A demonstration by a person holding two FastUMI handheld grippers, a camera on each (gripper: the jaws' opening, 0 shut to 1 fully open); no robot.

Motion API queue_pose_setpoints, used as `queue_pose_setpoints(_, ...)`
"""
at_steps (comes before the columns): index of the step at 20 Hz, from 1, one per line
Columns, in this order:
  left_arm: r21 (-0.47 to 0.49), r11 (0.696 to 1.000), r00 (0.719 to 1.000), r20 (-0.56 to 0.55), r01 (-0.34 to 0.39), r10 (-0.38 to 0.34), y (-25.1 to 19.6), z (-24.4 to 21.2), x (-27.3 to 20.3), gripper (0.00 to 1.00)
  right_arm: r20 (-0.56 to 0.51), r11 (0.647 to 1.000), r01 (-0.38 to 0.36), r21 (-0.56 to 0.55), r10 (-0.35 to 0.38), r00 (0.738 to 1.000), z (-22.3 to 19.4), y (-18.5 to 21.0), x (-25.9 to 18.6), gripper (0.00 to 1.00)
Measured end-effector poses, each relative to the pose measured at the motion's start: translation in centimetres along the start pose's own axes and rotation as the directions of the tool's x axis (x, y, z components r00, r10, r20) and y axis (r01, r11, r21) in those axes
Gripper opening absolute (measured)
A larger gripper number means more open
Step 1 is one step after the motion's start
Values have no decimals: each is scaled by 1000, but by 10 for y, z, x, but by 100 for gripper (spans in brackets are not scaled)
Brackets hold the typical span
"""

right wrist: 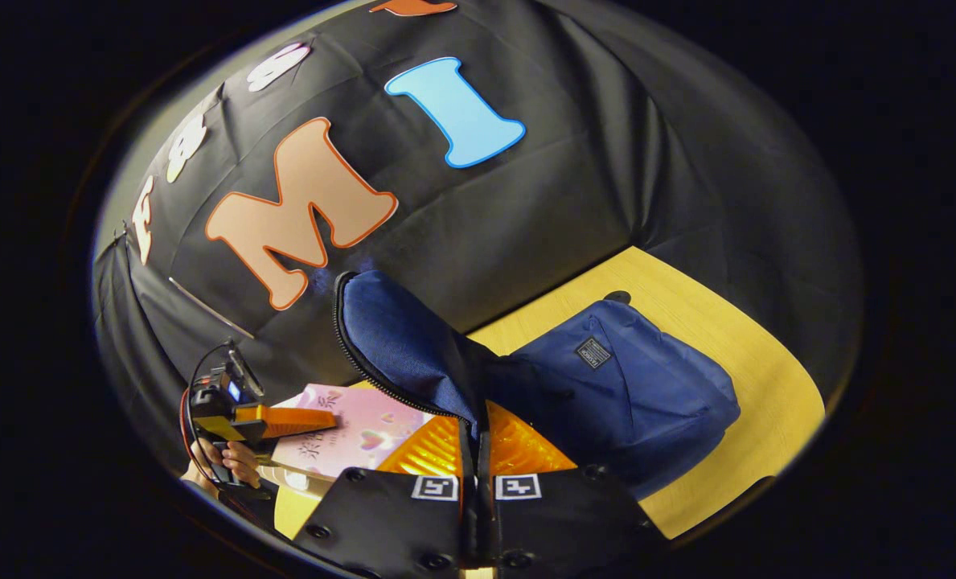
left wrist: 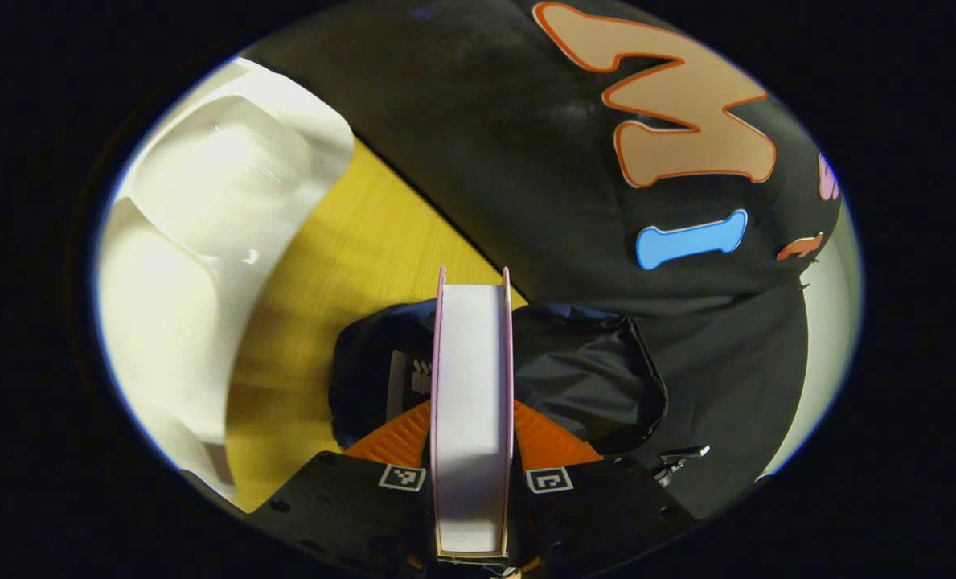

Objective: Open the schoolbag, grab two books from the bookshelf and put them into the schoolbag.

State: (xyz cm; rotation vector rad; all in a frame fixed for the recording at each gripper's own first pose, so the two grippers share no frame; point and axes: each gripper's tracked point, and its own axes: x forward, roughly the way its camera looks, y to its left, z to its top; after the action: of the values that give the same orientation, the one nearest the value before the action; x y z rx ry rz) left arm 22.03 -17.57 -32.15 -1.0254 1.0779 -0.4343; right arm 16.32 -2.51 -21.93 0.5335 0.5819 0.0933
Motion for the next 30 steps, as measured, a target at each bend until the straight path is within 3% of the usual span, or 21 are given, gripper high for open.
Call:
queue_pose_setpoints(5,-14,1000,999,-34,-4,3,-3,-17,36,31,5,1000,-8,0,8,1000,6,0,-4,2)
queue_pose_setpoints(15,-89,995,996,-62,52,-58,-25,-56,102,31,24,999,-41,-7,41,999,11,5,-9,2)
queue_pose_setpoints(24,-209,973,992,-68,94,-110,-28,-83,144,31,25,998,-56,-24,57,998,8,9,-7,3)
queue_pose_setpoints(29,-168,984,994,-77,62,-76,-31,-81,142,35,27,998,-54,-15,54,998,8,8,-7,2)
queue_pose_setpoints(30,-152,987,995,-79,53,-65,-32,-81,141,31,25,998,-52,-20,53,998,7,8,-7,3)
